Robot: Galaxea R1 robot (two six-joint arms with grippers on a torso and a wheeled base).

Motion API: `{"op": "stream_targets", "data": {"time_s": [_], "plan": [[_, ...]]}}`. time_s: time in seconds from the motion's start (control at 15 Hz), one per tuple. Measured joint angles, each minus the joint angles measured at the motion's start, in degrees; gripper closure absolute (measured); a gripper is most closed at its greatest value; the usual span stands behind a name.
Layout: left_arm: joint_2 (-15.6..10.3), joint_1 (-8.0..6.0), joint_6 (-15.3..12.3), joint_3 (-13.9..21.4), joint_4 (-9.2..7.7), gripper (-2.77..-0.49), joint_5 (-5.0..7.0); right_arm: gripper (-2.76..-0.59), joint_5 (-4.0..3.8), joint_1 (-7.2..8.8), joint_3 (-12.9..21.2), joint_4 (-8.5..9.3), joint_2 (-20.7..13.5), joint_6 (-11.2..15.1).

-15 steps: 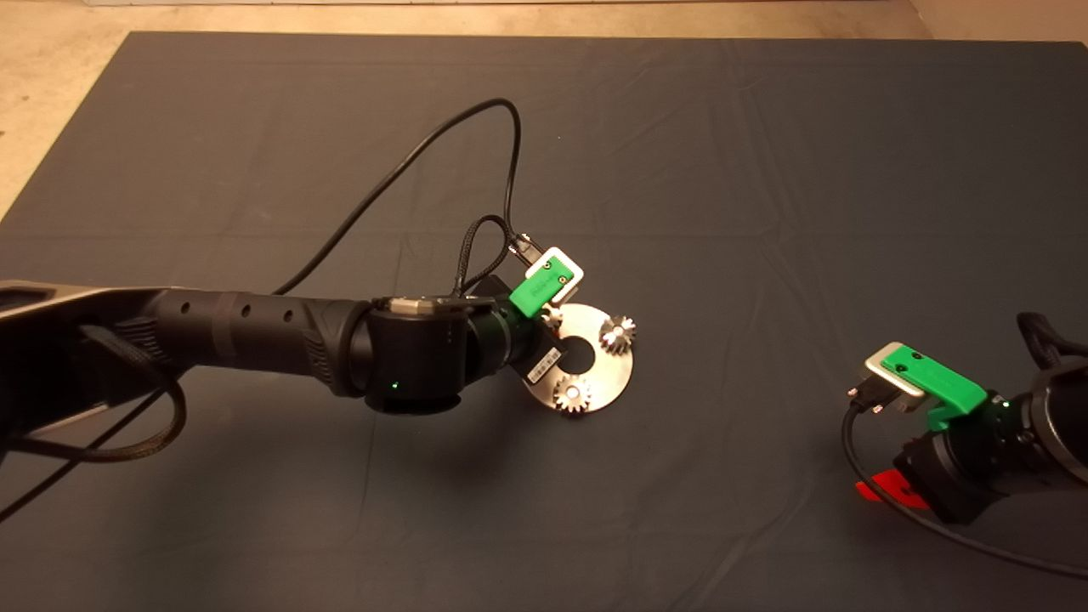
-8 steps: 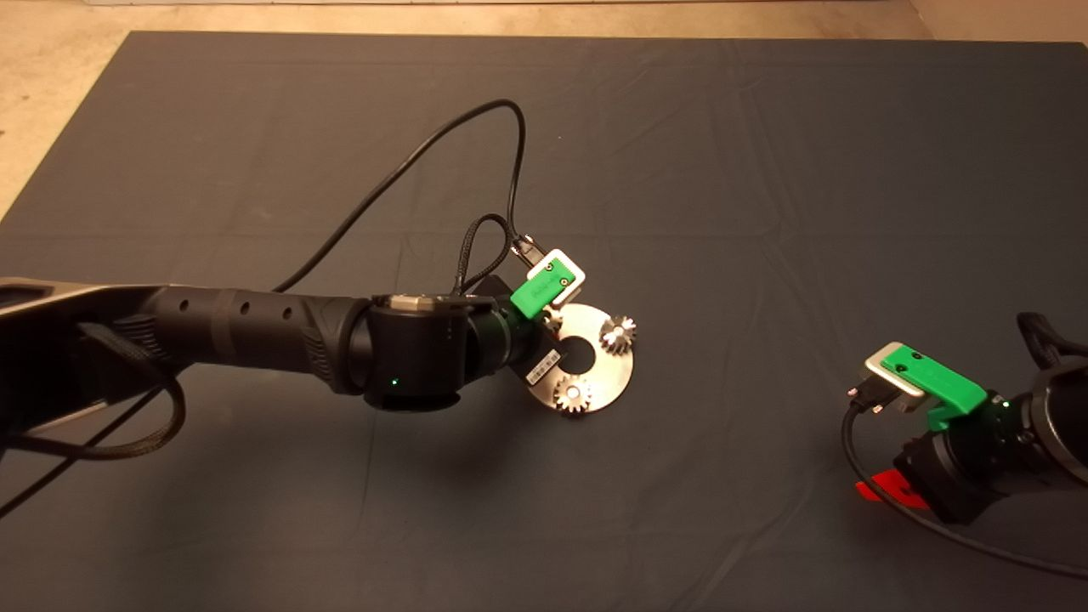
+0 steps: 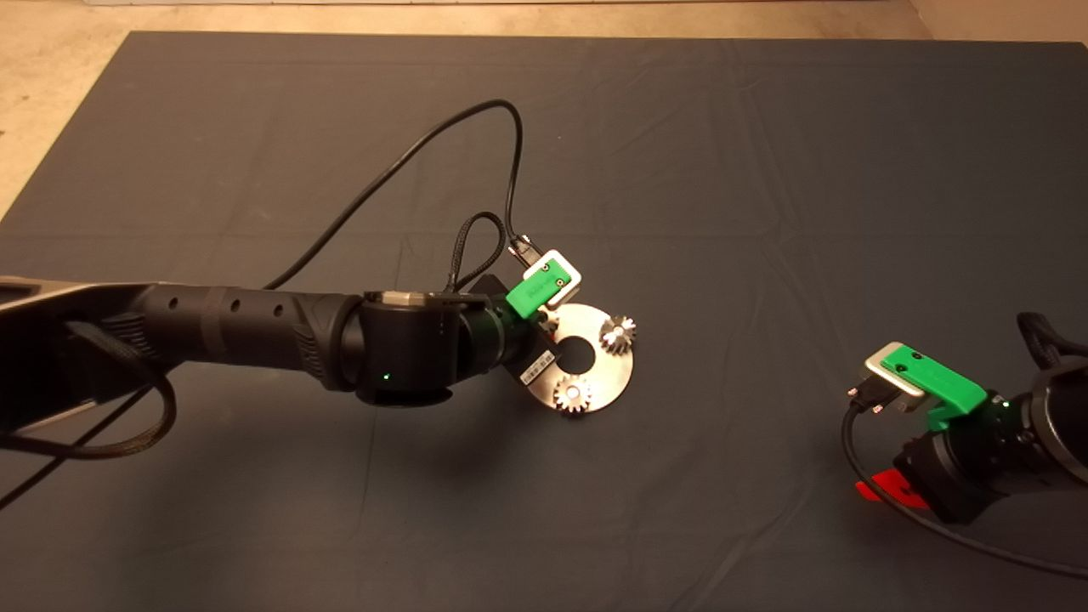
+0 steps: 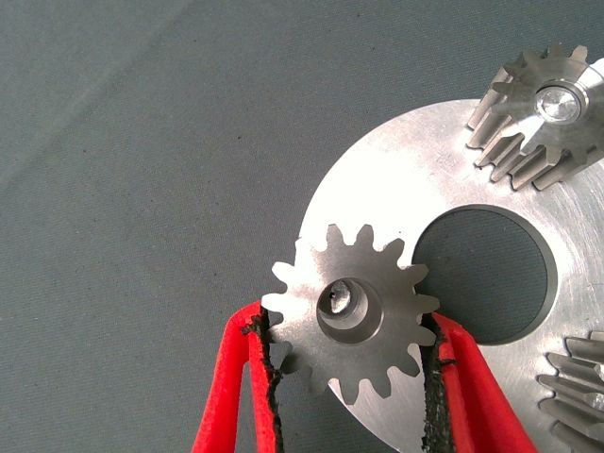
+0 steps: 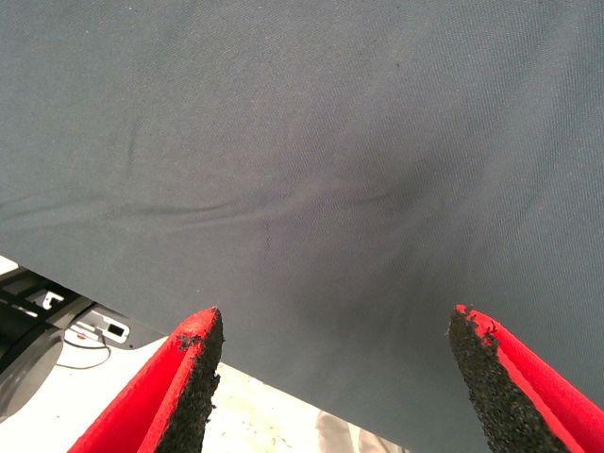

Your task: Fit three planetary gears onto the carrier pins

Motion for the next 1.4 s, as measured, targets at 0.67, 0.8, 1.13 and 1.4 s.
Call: {"op": "stream_targets", "data": {"time_s": [0.67,0.8,1.13,1.4], "plan": [[0.0,-1.30,2.0,-0.9,-3.02,-0.59,-0.37,-1.76,-0.02,-0.04,0.0,0.01,0.2,0.0],[0.0,-1.28,2.4,-2.2,-3.38,-0.59,-1.63,-1.76,0.00,-0.05,0.0,0.00,0.2,0.0],[0.0,-1.28,3.0,-3.3,-4.30,-0.59,-2.56,-1.76,0.00,-0.60,0.0,0.00,0.2,0.0],[0.0,-1.30,3.1,-3.3,-4.48,-0.59,-2.60,-1.76,0.00,-0.62,0.0,0.00,0.2,0.0]]}}
